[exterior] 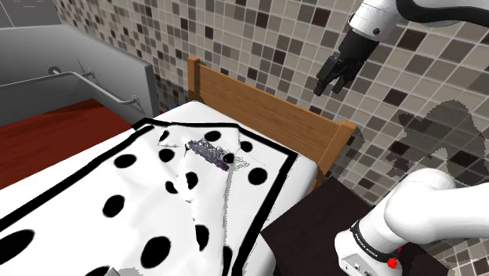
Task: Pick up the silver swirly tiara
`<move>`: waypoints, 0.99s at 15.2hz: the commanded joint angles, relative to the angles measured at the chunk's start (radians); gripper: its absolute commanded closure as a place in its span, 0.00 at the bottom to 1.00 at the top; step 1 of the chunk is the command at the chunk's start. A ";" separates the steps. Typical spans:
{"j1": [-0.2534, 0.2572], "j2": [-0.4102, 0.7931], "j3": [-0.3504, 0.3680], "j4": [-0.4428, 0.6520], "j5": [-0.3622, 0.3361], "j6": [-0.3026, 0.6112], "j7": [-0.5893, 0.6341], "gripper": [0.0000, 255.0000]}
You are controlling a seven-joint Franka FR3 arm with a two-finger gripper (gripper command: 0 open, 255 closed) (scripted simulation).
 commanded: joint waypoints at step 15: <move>0.046 0.353 0.108 -0.074 0.016 0.458 -0.009 0.00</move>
